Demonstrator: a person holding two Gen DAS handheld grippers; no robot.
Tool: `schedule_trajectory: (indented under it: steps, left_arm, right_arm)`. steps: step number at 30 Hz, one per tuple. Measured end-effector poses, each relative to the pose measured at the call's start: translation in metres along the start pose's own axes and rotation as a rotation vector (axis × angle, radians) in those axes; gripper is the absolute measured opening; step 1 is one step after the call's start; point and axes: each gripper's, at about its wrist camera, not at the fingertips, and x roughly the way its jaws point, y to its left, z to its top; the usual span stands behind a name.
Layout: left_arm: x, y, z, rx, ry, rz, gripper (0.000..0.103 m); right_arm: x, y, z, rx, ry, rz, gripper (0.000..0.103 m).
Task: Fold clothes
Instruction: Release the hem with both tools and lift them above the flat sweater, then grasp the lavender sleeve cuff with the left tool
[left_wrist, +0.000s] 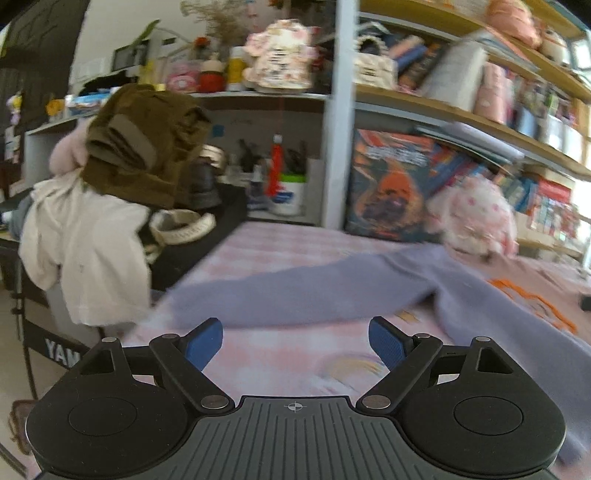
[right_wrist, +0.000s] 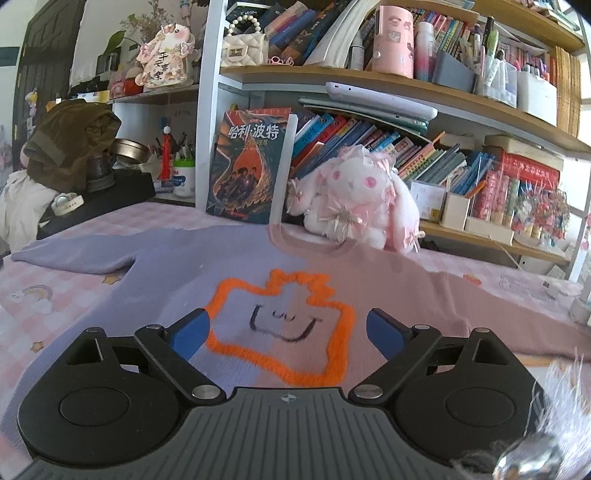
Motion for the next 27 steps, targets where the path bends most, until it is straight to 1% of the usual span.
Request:
schedule_trajectory:
  steps: [4, 8, 9, 11, 13, 16, 18, 19, 20, 22, 23, 24, 27]
  left_arm:
    - [0.027, 0.031, 0.015, -0.095, 0.057, 0.071, 0.088]
    - [0.051, 0.051, 0.018, -0.198, 0.124, 0.086, 0.086]
    - [0.056, 0.054, 0.018, -0.219, 0.136, 0.081, 0.084]
    - [0.063, 0.059, 0.017, -0.256, 0.157, 0.062, 0.064]
    - [0.071, 0.064, 0.016, -0.299, 0.179, 0.046, 0.055]
    - [0.077, 0.066, 0.017, -0.336, 0.182, 0.051, 0.047]
    - [0.08, 0.068, 0.018, -0.375, 0.184, 0.038, 0.039]
    - [0.082, 0.07, 0.018, -0.413, 0.184, 0.016, 0.033]
    - [0.084, 0.072, 0.017, -0.453, 0.181, -0.006, 0.032]
    - [0.086, 0.074, 0.016, -0.53, 0.164, -0.048, 0.032]
    - [0.087, 0.074, 0.015, -0.557, 0.159, -0.068, 0.032]
    - [0.089, 0.072, 0.015, -0.578, 0.157, -0.084, 0.032]
    - [0.096, 0.065, 0.018, -0.59, 0.167, -0.095, 0.033]
  right_arm:
    - [0.014, -0.007, 0.004, -0.01, -0.016, -0.019, 0.092]
    - [0.023, -0.015, 0.002, 0.002, -0.03, -0.036, 0.092]
    - [0.024, -0.016, 0.001, 0.001, -0.035, -0.04, 0.092]
    - [0.026, -0.018, 0.0, -0.002, -0.037, -0.042, 0.092]
    - [0.028, -0.019, -0.002, -0.002, -0.036, -0.037, 0.092]
    - [0.03, -0.019, -0.003, -0.012, -0.03, -0.029, 0.09]
    - [0.031, -0.018, -0.004, -0.024, -0.026, -0.024, 0.089]
    - [0.032, -0.017, -0.005, -0.031, -0.025, -0.019, 0.089]
    - [0.033, -0.016, -0.005, -0.037, -0.024, -0.014, 0.088]
    - [0.034, -0.015, -0.005, -0.044, -0.016, -0.002, 0.079]
    - [0.035, -0.015, -0.005, -0.047, -0.013, 0.004, 0.078]
    - [0.036, -0.015, -0.005, -0.049, -0.01, 0.01, 0.078]
    - [0.036, -0.016, -0.005, -0.045, -0.009, 0.018, 0.078]
